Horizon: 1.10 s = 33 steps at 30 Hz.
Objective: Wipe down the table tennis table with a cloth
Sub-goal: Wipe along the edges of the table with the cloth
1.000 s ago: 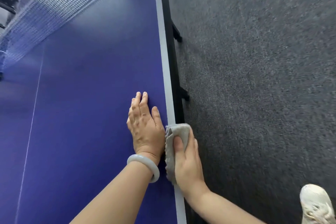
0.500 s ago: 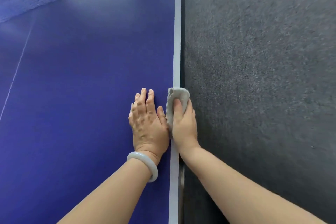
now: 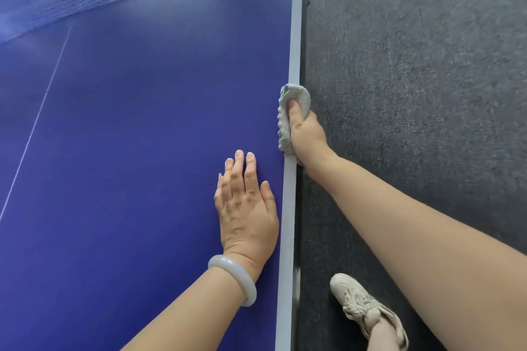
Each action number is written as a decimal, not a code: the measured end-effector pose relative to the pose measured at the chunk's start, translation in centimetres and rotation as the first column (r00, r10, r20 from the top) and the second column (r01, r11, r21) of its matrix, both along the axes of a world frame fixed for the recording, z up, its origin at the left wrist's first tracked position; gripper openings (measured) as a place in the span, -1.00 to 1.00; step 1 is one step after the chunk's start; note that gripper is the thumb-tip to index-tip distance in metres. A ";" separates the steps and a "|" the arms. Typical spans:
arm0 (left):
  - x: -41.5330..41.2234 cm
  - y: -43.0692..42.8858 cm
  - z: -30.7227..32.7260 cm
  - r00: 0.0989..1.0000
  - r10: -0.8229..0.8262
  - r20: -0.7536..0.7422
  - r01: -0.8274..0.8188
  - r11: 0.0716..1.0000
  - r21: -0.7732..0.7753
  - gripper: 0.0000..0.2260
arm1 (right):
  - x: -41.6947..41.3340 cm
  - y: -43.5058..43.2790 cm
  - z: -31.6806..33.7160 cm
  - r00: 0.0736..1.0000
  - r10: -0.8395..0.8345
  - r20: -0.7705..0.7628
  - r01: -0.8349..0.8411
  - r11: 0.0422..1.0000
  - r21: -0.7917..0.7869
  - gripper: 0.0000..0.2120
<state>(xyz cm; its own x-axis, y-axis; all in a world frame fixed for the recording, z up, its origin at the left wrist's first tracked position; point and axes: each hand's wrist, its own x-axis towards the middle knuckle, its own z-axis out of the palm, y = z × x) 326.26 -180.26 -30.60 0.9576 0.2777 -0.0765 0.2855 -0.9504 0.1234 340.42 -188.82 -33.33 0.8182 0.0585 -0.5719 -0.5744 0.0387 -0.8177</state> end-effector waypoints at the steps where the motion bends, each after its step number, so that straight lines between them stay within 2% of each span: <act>1: 0.2 0.0 0.3 1.000 0.000 -0.029 0.001 0.999 0.037 -0.52 | -0.1 -0.1 -0.3 1.000 0.028 0.000 -0.028 1.000 -0.007 -0.37; 4: 2.1 0.7 2.1 0.990 -0.094 -0.106 0.110 0.980 0.165 -0.58 | 0.3 -0.3 -0.6 0.999 0.037 -0.008 -0.037 0.999 0.000 -0.39; 7: 7.0 1.9 3.5 0.981 -0.188 -0.053 0.191 0.979 0.069 -0.73 | 0.1 -0.6 -0.2 1.000 0.019 0.001 -0.019 1.000 0.013 -0.44; 11: 16.2 1.9 3.3 0.987 -0.160 0.028 0.159 0.986 0.049 -0.59 | -0.1 -0.8 -0.4 0.999 0.043 0.005 -0.044 0.998 0.040 -0.47; 15: 23.1 1.5 1.2 0.992 -0.126 -0.006 0.127 0.991 0.038 -0.54 | 0.0 -0.9 -0.6 0.999 0.037 0.015 -0.037 0.999 0.037 -0.47; 19: 24.2 1.6 -0.1 0.995 -0.072 0.075 0.073 0.997 -0.007 -0.55 | 1.3 -0.3 0.0 1.000 -0.006 0.026 0.006 1.000 -0.012 -0.43; 22: 24.1 1.9 -0.3 0.992 -0.084 0.089 0.085 0.996 -0.009 -0.55 | 8.1 0.4 0.3 0.994 -0.099 0.034 0.101 0.993 -0.062 -0.45; 26: 24.1 1.7 -0.2 0.992 -0.085 0.092 0.088 0.996 -0.026 -0.54 | 16.2 0.2 -0.1 0.993 -0.110 0.049 0.113 0.992 -0.051 -0.41; 31: 24.0 1.4 0.0 0.994 -0.081 0.078 0.082 0.997 -0.005 -0.49 | 9.1 0.5 0.6 0.991 -0.053 0.120 0.064 0.994 -0.094 -0.30; 33: 23.9 1.5 0.1 0.994 -0.085 0.071 0.085 0.996 0.009 -0.47 | 8.7 0.5 0.6 0.990 -0.035 0.135 0.049 0.993 -0.105 -0.31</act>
<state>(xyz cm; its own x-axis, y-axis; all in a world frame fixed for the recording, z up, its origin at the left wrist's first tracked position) 350.18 -178.81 -30.55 0.9807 0.1956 -0.0060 0.1946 -0.9716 0.1346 349.07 -188.32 -32.76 0.8879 -0.0334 -0.4589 -0.4599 -0.0319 -0.8874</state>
